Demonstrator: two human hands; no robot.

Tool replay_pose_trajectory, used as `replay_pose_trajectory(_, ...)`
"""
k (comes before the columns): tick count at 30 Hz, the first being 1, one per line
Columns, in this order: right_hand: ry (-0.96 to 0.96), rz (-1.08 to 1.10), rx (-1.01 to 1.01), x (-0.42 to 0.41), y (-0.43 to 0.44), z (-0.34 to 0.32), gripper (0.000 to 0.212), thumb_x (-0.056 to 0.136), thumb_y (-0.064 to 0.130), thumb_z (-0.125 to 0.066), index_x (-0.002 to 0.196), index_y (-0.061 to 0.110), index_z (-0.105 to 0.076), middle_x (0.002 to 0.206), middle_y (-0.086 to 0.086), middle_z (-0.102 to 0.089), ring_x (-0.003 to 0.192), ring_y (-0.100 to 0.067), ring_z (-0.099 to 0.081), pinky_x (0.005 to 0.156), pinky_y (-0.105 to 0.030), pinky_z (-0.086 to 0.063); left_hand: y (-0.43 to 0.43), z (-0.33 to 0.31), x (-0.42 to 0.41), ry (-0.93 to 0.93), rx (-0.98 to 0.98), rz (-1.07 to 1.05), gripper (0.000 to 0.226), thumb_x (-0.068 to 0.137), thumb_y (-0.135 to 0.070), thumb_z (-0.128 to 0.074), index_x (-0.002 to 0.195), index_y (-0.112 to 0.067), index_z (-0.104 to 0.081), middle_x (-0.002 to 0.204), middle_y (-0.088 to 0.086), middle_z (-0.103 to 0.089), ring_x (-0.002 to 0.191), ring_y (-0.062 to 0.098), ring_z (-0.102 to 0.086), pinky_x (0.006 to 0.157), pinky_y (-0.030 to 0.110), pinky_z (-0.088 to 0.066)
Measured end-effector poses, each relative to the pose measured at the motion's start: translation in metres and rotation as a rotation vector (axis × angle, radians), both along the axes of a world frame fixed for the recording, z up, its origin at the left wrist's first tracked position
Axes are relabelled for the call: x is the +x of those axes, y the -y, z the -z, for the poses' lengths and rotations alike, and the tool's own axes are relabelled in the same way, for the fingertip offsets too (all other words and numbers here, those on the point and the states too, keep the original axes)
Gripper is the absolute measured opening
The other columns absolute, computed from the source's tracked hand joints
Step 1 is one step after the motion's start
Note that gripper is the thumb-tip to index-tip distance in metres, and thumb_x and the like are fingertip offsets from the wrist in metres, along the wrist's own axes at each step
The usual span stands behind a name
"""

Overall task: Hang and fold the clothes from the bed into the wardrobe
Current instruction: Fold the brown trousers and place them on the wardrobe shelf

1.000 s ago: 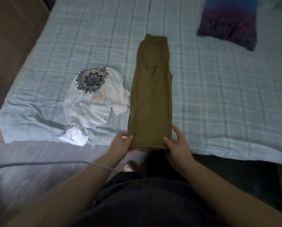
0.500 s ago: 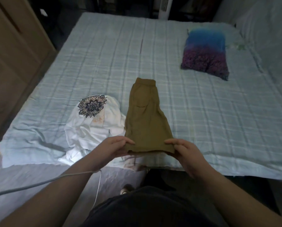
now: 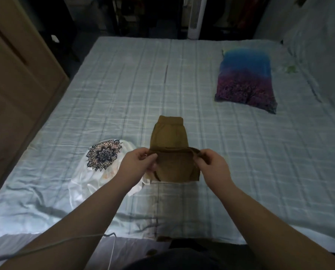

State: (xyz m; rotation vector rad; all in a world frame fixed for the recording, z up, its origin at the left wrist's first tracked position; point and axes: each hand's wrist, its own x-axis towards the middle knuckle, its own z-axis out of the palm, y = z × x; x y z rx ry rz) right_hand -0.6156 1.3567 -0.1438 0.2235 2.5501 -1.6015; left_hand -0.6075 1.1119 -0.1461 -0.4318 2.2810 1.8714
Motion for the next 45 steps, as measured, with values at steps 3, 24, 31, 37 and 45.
replay_pose_trajectory(3, 0.01, 0.0, -0.003, -0.056, -0.005, 0.011, 0.01, 0.092, 0.028, -0.066, 0.083, 0.029, -0.067, 0.073, 0.007, -0.065, 0.068, -0.002, -0.059, 0.062, -0.019, -0.043, -0.008, 0.003, -0.049, -0.051, -0.246, 0.01, 0.017, 0.088, -0.023, -0.073, 0.073, -0.031, -0.07, 0.064, -0.005, -0.062, 0.058, 0.006, -0.056, 0.061, 0.027, -0.044)
replay_pose_trajectory(24, 0.173, 0.055, 0.232, -0.387, 0.041, 0.318, 0.029, 0.101, 0.04, -0.05, 0.086, 0.017, -0.06, 0.073, 0.009, -0.054, 0.071, -0.013, -0.054, 0.068, -0.028, -0.036, 0.009, 0.307, -0.388, 0.083, -0.468, -0.032, 0.025, 0.094, -0.042, -0.061, 0.082, -0.02, -0.065, 0.077, -0.005, -0.063, 0.075, 0.013, -0.06, 0.061, 0.027, -0.04)
replay_pose_trajectory(31, 0.03, 0.02, 0.53, -0.428, 0.043, 0.386, 0.031, 0.098, 0.05, -0.047, 0.087, 0.022, -0.054, 0.078, 0.006, -0.057, 0.074, -0.016, -0.057, 0.064, -0.032, -0.043, 0.011, 0.376, -0.43, 0.142, -0.735, -0.03, 0.031, 0.092, -0.054, -0.057, 0.089, -0.023, -0.055, 0.078, -0.009, -0.057, 0.076, 0.017, -0.056, 0.065, 0.033, -0.04)
replay_pose_trajectory(37, -0.317, -0.046, 0.528, -0.391, 0.047, 0.37, 0.033, 0.1, 0.025, -0.046, 0.129, 0.01, -0.052, 0.131, -0.008, -0.053, 0.124, -0.021, -0.047, 0.109, -0.042, -0.04, -0.001, 0.362, -0.391, -0.311, -0.888, 0.019, 0.029, 0.095, -0.028, -0.055, 0.117, -0.01, -0.054, 0.117, 0.008, -0.056, 0.11, 0.022, -0.052, 0.095, 0.038, -0.046)
replay_pose_trajectory(45, -0.202, -0.493, 0.915, -0.383, 0.066, 0.405, 0.061, 0.103, 0.04, -0.027, 0.157, 0.011, -0.019, 0.164, -0.011, -0.018, 0.153, -0.025, -0.011, 0.124, -0.046, -0.01, -0.009, 0.406, -0.369, -0.347, -1.051, 0.532, 0.061, 0.102, -0.042, -0.033, 0.155, -0.012, -0.027, 0.161, 0.012, -0.027, 0.151, 0.027, -0.019, 0.123, 0.047, -0.015)
